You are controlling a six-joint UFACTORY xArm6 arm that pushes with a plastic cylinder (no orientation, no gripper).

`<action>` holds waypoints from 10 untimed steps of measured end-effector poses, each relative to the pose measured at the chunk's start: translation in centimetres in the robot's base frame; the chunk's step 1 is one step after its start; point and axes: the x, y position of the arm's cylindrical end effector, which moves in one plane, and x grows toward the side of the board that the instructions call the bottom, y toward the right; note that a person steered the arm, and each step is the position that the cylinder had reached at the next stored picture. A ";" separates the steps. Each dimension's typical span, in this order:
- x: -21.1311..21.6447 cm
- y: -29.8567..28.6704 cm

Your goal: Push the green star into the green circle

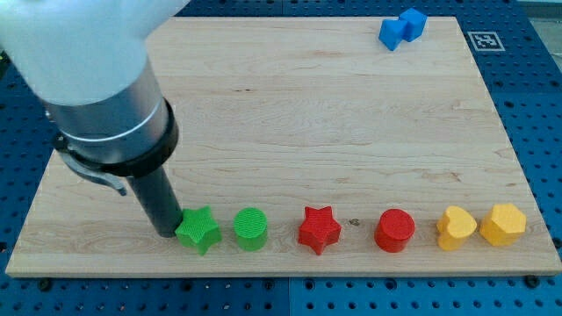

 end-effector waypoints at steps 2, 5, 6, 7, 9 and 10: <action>-0.8 1.9; -16.5 10.1; -18.6 14.7; -18.6 21.5; -19.5 36.3; -24.5 38.3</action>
